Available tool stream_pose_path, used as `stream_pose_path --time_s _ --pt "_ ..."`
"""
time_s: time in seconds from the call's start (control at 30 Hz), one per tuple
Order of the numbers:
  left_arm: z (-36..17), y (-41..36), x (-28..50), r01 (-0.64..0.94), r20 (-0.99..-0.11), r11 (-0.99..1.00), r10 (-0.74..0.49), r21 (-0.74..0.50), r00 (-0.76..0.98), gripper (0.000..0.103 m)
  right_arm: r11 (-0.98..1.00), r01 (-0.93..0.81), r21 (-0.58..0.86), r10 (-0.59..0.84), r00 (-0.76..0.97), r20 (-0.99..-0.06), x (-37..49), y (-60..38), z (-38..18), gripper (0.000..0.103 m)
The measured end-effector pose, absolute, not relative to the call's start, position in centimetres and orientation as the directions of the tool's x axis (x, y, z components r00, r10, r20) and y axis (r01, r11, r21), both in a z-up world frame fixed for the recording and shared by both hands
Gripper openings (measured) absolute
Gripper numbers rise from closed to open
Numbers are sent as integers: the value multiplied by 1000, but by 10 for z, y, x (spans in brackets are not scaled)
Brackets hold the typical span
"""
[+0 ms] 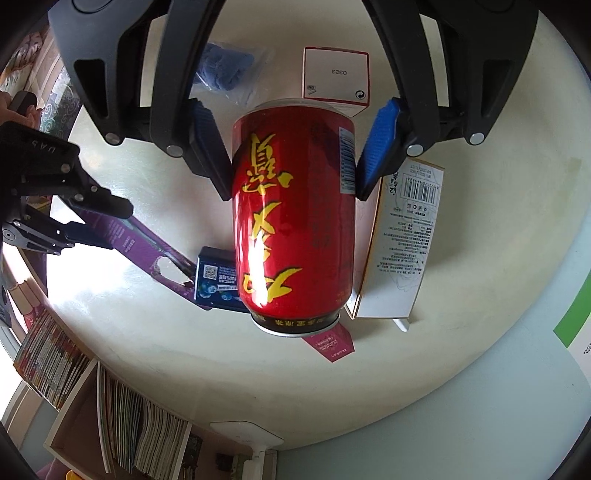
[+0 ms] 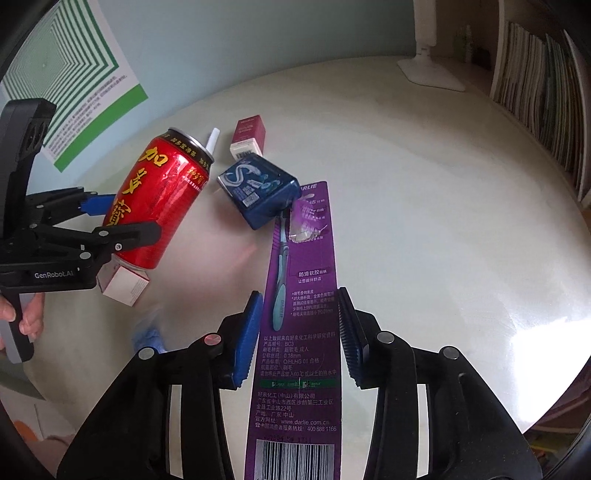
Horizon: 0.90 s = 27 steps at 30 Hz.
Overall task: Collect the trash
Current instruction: 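Grasp the red can with the left tool while the right tool grasps the purple toothbrush package, then carry the can with the left tool while the right tool carries the package to the wastebasket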
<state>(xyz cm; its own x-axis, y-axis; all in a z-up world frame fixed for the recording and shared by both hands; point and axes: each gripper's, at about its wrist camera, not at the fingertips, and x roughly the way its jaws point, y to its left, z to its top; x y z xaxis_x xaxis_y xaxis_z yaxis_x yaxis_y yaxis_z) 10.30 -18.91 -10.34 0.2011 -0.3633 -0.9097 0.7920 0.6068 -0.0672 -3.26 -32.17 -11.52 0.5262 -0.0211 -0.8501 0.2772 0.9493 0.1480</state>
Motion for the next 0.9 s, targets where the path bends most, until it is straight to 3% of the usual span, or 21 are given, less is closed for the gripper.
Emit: stream_pose_path --time_s 0.9 --pt "-67 -242 39 862 -886 506 -411 -28 213 64 886 424 189 -135 624 -770 -126 -375 -74 41"
